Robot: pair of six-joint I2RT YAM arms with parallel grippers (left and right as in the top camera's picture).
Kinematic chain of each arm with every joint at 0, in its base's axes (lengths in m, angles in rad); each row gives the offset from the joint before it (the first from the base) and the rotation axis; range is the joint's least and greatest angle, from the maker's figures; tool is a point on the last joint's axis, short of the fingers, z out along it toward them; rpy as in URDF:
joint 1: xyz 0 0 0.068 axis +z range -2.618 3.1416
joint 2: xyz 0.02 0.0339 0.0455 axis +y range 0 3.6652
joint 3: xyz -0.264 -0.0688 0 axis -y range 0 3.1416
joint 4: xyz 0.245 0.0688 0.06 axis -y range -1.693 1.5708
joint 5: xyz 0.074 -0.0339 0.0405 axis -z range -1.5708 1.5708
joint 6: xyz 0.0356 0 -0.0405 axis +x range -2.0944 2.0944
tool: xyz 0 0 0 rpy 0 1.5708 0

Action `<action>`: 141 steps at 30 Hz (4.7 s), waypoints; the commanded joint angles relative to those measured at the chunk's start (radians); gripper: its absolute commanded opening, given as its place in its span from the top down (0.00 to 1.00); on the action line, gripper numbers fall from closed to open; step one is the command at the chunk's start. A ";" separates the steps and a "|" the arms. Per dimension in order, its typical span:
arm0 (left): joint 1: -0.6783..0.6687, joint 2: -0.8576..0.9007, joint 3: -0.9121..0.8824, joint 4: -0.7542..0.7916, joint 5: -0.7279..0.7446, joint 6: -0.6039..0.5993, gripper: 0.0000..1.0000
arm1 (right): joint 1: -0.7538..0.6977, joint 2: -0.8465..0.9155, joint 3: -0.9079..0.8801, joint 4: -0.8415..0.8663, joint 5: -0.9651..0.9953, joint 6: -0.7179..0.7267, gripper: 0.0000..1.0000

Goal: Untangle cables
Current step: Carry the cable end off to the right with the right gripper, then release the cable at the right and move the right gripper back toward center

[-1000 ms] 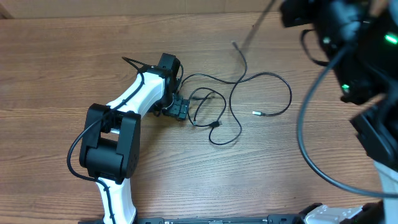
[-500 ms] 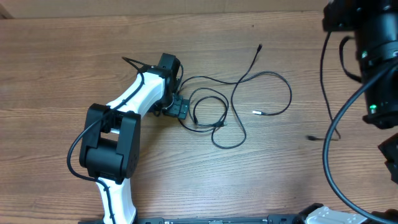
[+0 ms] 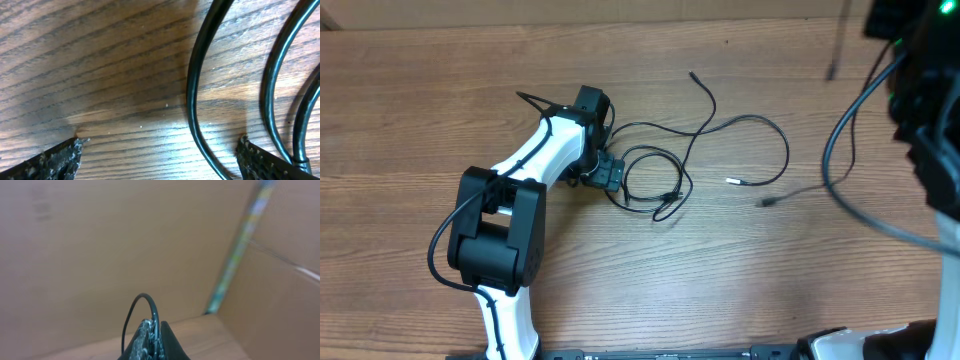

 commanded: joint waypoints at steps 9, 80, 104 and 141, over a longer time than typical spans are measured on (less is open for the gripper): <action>0.011 0.097 -0.068 0.012 -0.038 -0.024 0.00 | -0.420 0.034 0.012 0.193 -0.148 0.060 0.96; 0.011 0.097 -0.068 0.015 -0.038 -0.028 0.00 | -0.678 0.601 -0.580 -0.132 -0.865 0.378 0.54; 0.011 0.097 -0.068 0.013 -0.039 -0.028 0.00 | -0.517 0.606 -0.841 0.156 -0.602 0.312 0.90; 0.011 0.019 0.092 -0.088 -0.031 -0.013 0.15 | -0.557 0.606 -0.845 0.158 -0.974 0.319 0.57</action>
